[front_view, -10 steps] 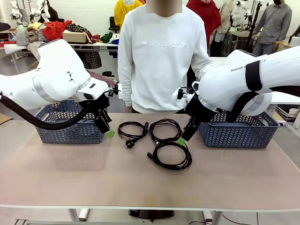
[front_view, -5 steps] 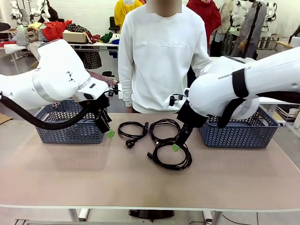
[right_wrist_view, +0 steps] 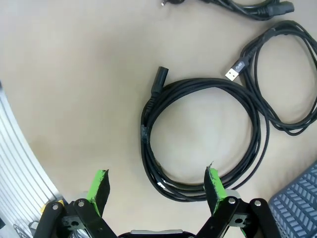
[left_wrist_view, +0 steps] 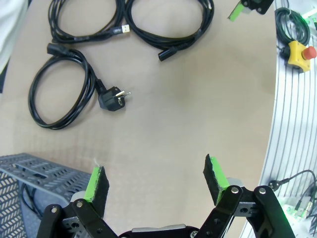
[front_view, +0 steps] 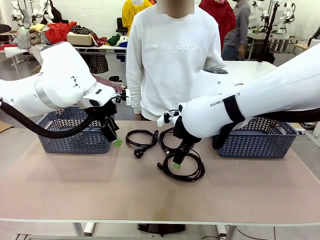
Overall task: Organize the cables according to human instructions.
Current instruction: Pick up a bundle of cables and place it in the basket indicated by the human.
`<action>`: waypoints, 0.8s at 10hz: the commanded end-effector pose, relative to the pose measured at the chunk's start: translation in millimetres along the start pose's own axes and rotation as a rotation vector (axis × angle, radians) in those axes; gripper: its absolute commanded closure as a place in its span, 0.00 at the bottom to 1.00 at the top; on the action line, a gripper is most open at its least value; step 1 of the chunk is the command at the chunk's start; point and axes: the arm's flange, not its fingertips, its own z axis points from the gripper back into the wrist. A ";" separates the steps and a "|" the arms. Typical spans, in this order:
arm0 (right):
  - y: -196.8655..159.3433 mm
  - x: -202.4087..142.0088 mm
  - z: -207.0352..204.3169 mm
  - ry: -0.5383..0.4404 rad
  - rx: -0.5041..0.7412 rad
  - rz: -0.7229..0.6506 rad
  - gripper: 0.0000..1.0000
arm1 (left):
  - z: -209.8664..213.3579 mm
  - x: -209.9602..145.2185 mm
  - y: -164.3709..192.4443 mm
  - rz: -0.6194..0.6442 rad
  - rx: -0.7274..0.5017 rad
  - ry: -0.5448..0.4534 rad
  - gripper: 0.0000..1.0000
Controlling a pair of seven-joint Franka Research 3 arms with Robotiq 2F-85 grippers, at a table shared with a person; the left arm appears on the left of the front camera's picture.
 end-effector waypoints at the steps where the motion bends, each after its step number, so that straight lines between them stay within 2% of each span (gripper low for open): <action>1: 1.1 13.2 -9.2 0.037 -0.022 -0.023 0.00 | 1.4 -1.3 0.4 0.003 0.000 0.000 0.00; 8: 16.1 20.8 -42.8 0.088 0.009 0.020 0.00 | 1.4 -1.3 0.4 0.003 0.000 0.000 0.00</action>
